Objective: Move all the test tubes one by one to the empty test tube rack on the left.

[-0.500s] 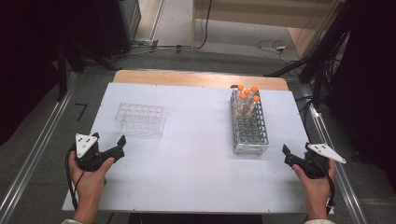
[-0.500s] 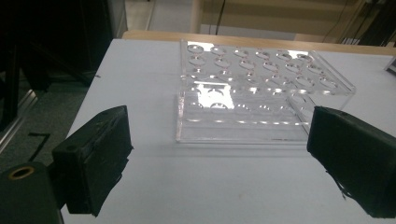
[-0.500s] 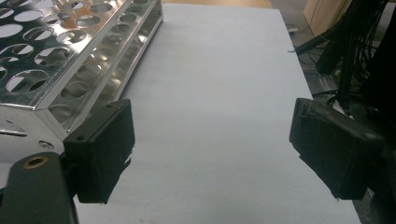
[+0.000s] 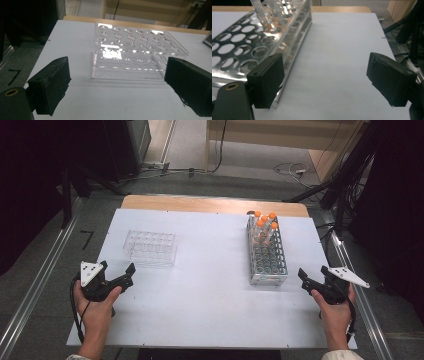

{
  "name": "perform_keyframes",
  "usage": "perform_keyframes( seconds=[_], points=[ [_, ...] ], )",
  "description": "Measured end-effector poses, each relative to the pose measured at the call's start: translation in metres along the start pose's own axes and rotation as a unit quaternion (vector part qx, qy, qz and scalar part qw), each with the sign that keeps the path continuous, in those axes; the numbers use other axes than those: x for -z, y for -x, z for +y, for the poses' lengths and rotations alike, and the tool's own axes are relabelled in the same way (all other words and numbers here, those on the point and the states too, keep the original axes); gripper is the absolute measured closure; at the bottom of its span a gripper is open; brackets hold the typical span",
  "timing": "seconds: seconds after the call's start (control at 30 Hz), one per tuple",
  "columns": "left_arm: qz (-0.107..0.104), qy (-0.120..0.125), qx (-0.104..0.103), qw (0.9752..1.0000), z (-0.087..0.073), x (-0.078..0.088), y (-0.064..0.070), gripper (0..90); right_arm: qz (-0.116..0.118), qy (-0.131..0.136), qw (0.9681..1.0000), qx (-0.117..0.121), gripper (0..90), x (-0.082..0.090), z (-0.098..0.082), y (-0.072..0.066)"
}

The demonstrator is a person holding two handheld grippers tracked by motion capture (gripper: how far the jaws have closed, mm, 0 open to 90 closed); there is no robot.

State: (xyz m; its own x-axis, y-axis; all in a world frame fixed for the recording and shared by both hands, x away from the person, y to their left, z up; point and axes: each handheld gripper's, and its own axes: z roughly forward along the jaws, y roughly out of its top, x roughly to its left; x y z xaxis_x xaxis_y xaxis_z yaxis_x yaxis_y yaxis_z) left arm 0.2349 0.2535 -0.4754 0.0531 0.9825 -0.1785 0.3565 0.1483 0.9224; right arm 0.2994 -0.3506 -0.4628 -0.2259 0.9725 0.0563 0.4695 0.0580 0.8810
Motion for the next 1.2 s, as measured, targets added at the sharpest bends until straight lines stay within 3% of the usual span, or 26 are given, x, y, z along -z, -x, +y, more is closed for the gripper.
perform_keyframes(
  seconds=[0.47, 0.73, 1.2],
  points=[
    [-0.003, -0.003, 0.000, 1.0000, 0.000, -0.001, 0.000, 6.9, 0.037, 0.010, 0.9989, 0.027, 15.5, -0.042, 0.043, -0.023],
    [-0.007, -0.002, 0.000, 1.0000, 0.000, -0.001, 0.001, 6.9, 0.042, 0.004, 0.9985, 0.035, 19.3, -0.072, 0.054, -0.027],
    [-0.008, -0.002, 0.000, 1.0000, 0.000, -0.002, 0.001, 6.9, 0.064, -0.003, 0.9962, 0.059, 25.0, -0.096, 0.077, -0.043]
  ],
)
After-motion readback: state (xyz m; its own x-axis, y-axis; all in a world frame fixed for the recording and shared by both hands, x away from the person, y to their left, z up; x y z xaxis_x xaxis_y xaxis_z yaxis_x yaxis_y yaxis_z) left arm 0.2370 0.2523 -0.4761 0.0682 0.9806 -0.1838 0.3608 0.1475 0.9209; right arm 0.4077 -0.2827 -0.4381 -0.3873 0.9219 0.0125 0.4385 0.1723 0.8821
